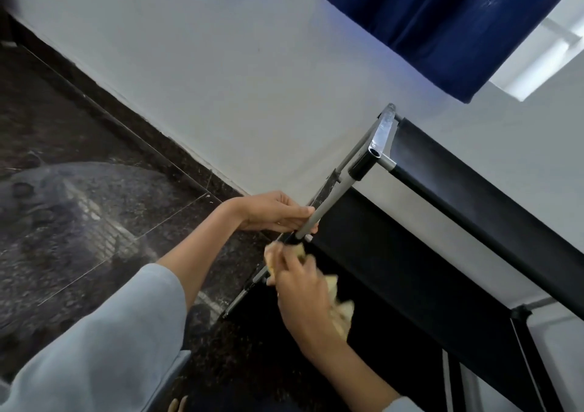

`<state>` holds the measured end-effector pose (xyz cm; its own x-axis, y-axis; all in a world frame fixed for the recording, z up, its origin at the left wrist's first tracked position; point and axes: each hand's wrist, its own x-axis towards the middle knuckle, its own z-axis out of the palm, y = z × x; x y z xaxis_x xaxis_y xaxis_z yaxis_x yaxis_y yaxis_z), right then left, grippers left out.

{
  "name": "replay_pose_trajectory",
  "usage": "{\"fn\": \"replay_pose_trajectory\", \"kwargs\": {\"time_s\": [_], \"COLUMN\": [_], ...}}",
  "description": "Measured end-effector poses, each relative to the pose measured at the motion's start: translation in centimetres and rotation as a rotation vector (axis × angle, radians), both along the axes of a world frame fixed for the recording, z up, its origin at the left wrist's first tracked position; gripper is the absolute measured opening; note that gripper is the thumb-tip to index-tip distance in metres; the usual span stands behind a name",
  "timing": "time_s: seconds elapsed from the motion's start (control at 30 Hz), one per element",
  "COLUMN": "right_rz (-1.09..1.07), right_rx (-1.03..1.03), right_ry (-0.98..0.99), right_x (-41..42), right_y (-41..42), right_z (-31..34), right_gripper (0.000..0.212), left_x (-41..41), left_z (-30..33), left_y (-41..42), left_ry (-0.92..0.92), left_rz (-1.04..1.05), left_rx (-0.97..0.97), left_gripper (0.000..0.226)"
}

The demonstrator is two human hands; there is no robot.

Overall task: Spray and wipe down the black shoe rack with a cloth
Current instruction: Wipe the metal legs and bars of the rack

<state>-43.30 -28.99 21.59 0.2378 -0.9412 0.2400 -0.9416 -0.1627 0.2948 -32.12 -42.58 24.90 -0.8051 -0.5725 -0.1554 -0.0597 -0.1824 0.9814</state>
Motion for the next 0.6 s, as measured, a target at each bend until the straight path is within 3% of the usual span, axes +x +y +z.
{"fn": "replay_pose_trajectory", "kwargs": {"time_s": [0.07, 0.1, 0.13, 0.23, 0.33, 0.47, 0.6], "right_rz": [-0.129, -0.157, -0.149, 0.061, 0.169, 0.196, 0.09], "right_rx": [0.273, 0.293, 0.252, -0.162, -0.411, -0.274, -0.081], "right_ry": [-0.168, -0.244, -0.272, -0.331, -0.168, 0.077, -0.042], "right_x": [-0.6, -1.0, -1.2, -1.5, -1.9, -2.4, -2.5], "right_y": [1.0, 1.6, 2.1, 1.6, -0.7, -1.1, -0.2], "right_z": [-1.0, -1.3, -1.1, 0.6, 0.6, -2.5, -4.0], "right_gripper": [0.038, 0.039, 0.04, 0.041, 0.038, 0.041, 0.047], "left_x": [0.1, 0.0, -0.1, -0.2, -0.1, -0.2, 0.0], "left_z": [-0.3, -0.5, -0.7, -1.1, -1.1, -1.6, -1.6], "left_y": [0.0, -0.1, -0.2, -0.4, -0.4, -0.3, 0.5], "left_ry": [0.022, 0.025, 0.029, 0.066, 0.086, 0.122, 0.145], "left_rz": [-0.005, -0.006, -0.002, -0.001, -0.017, 0.005, 0.092], "left_rx": [0.018, 0.017, 0.007, -0.006, -0.05, -0.03, -0.04], "left_gripper": [0.031, 0.031, 0.032, 0.031, 0.04, 0.04, 0.039]}}
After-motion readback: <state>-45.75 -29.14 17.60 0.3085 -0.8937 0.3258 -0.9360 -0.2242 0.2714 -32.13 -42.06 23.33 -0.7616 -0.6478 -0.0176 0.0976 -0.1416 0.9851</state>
